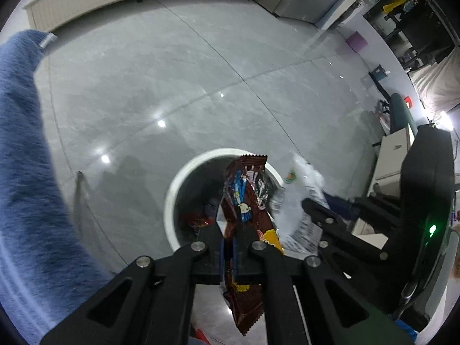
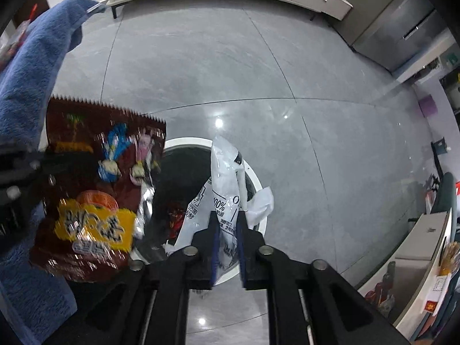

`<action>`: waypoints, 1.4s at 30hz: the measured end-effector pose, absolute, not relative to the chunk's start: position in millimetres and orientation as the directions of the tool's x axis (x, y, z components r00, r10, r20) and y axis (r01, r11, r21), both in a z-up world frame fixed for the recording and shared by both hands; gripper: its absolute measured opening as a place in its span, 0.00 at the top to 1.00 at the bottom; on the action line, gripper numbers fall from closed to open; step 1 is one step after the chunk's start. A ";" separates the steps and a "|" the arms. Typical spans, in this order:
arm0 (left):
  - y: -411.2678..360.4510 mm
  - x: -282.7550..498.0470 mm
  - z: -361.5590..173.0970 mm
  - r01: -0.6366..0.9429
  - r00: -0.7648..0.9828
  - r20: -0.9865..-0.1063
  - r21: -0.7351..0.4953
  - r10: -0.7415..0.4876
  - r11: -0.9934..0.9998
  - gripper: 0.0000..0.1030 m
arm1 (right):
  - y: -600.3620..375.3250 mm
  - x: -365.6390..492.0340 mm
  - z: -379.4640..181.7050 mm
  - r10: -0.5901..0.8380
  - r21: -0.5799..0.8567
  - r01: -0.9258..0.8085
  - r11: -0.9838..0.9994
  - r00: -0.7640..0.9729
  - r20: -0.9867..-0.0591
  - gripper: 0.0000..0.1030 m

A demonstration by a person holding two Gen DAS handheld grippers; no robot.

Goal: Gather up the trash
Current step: 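Carry both bags over the trash bin and open both grippers to drop them, then move both open grippers back over the remaining trash on the towel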

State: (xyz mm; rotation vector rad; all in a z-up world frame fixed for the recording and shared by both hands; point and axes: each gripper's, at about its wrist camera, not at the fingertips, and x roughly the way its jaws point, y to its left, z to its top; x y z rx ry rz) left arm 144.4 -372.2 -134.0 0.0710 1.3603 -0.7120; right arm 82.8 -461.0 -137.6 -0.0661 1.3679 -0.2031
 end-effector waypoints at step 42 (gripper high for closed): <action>-375.1 127.2 -114.8 0.504 0.072 -0.844 -0.429 -0.532 0.749 0.38 | -476.7 48.8 -96.3 -0.227 -0.178 0.199 0.964 0.259 -0.939 0.55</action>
